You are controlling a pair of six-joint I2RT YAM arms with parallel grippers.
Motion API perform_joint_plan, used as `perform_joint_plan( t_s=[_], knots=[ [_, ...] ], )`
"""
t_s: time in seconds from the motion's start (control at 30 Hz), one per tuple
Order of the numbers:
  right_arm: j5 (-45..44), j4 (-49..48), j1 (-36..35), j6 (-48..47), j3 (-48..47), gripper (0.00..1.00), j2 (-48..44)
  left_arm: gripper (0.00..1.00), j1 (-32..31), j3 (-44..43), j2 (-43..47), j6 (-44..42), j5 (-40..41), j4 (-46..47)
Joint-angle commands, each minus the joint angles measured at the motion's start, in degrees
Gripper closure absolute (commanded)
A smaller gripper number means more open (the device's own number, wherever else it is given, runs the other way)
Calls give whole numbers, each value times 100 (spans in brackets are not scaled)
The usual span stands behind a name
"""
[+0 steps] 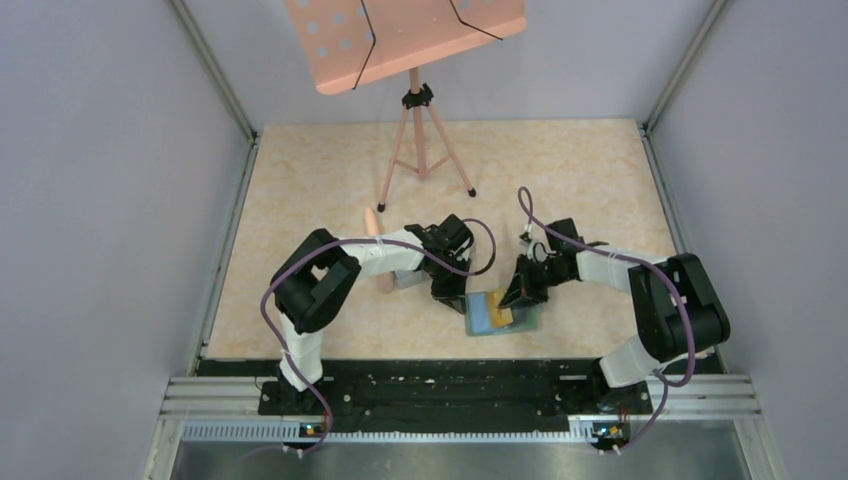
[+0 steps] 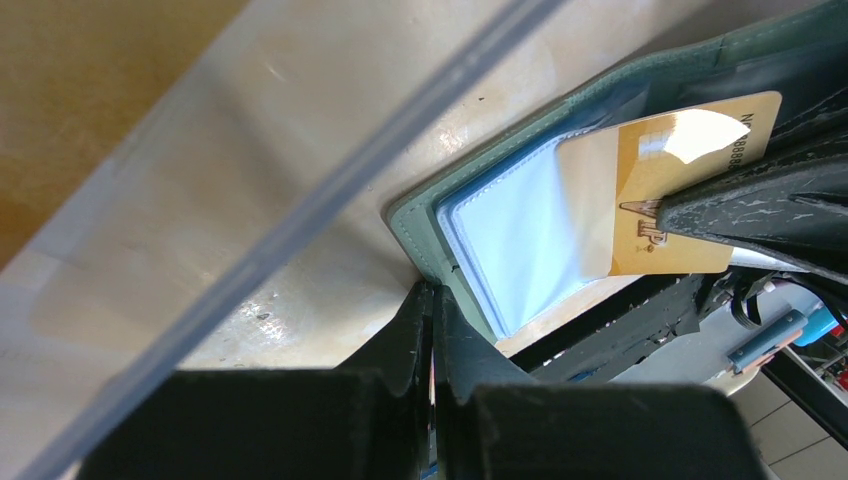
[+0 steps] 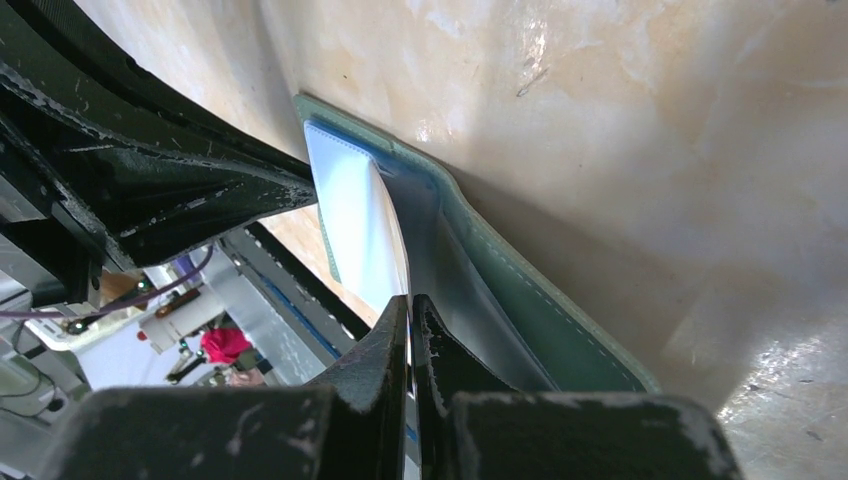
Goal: Put the credit cards into the card holder
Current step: Insert the credit card into the card holder.
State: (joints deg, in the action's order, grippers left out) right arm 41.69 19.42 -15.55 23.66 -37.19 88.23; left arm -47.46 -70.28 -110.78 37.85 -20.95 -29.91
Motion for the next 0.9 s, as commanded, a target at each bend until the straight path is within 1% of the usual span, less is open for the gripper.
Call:
perform_joint_plan(
  t_s=[0.0,0.03,0.17,0.37,0.5,0.57,0.67,0.77,0.87],
  knots=[
    [-502,72,-233,144,-204,100,190,100,0,77,109,229,-32,-73],
    [-596,244,-295,107,-285,99,175,100,0,54,91,224,-40,-91],
    [-900,758,-440,55,-643,80,37,100,-1,-26,70,213,-50,-134],
    [-1581,1703,-592,-168,-1315,58,141,100,0,-40,72,192,-23,-164],
    [-1854,2006,-675,-231,-1490,46,133,100,0,-48,70,185,-22,-173],
    [-1917,2055,-714,-238,-1489,42,149,100,0,-65,71,182,-27,-175],
    [-1872,2009,-767,-236,-1437,40,221,100,3,-102,45,172,-47,-183],
    [-1609,1779,-809,-190,-1311,40,349,100,0,-126,9,166,-75,-175],
    [-1382,1632,-859,-143,-1286,44,511,100,0,-147,11,165,-98,-186]
  ],
)
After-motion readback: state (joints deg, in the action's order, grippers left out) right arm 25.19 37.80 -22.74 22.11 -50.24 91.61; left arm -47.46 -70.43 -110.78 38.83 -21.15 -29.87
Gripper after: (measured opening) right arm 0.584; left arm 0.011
